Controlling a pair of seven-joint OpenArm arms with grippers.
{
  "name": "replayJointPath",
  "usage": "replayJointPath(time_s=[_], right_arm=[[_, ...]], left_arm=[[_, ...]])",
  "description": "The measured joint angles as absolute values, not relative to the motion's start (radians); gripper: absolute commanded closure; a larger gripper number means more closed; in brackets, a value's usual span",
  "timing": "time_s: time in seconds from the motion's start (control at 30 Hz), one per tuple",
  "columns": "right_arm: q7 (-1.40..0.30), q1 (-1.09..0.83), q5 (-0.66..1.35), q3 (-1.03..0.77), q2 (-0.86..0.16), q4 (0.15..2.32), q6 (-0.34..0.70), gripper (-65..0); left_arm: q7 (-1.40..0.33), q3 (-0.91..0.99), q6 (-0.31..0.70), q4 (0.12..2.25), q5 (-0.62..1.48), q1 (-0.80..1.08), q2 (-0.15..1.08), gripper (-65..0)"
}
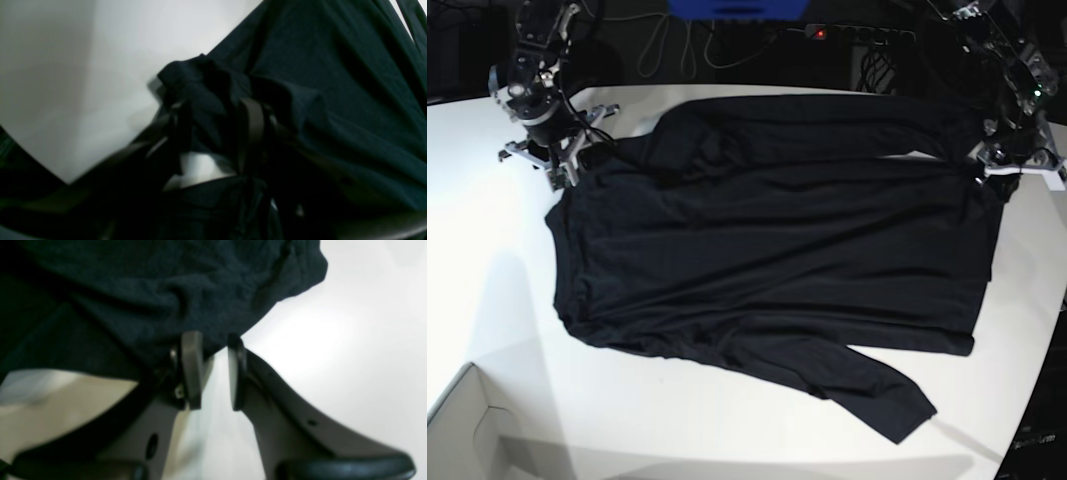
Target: Layout the t-shirt on the table in an organized manner, then fold the t-shirt properly
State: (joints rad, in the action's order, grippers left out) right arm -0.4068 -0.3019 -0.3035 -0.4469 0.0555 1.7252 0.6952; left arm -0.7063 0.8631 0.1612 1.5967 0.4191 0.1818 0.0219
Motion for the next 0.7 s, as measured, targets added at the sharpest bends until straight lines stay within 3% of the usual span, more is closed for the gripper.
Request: replayJointPath(time_s=[0.7], right_arm=[[-0.407, -0.303, -0.303, -0.447, 0.056, 1.725, 0.695, -14.4]], left_arm=[[-0.699, 0.868, 0.161, 1.497, 0.416, 0.149, 0.030, -21.9]])
